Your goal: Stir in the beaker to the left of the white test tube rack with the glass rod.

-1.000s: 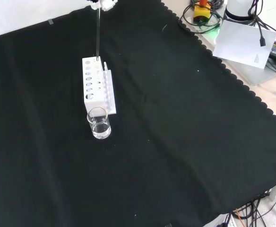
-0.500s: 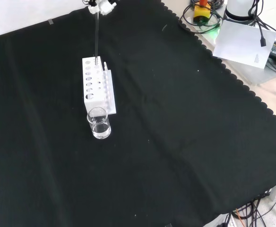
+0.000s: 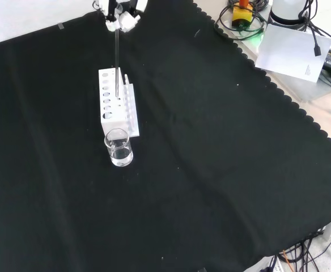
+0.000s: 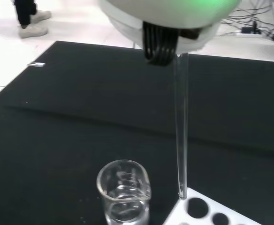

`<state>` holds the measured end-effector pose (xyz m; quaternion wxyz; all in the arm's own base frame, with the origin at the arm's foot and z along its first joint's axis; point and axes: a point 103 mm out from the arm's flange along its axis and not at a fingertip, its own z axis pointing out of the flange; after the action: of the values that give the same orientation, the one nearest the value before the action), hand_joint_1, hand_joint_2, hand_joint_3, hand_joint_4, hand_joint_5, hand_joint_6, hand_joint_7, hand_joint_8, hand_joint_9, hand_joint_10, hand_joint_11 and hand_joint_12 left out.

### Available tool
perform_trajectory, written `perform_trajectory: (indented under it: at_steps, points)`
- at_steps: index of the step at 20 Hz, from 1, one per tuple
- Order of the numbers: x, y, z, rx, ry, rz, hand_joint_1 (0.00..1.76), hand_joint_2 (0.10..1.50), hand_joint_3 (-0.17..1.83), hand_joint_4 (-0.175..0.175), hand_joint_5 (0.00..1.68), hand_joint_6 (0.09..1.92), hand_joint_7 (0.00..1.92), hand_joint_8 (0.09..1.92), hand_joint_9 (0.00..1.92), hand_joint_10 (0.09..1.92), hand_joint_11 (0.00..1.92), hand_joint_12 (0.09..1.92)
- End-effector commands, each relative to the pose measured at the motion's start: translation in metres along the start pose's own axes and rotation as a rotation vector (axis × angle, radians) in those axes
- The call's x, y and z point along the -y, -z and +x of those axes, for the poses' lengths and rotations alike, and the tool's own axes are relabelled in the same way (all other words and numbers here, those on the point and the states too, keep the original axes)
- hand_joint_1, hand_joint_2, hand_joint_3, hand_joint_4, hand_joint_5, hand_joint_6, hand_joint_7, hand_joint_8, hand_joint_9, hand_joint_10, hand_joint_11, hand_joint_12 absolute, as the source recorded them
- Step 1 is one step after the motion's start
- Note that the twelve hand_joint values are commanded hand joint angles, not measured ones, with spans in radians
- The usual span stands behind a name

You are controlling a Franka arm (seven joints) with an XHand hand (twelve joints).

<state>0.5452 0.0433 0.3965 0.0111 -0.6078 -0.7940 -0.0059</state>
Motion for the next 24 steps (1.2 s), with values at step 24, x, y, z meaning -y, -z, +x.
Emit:
perform_trajectory:
  at_steps: [24]
  points:
    - [-0.084,-0.045,0.049,-0.063,0.183,0.029,1.33,0.66,0.62,-0.175,1.28,0.36,1.40,0.67,1.72,0.64,1.49,0.88]
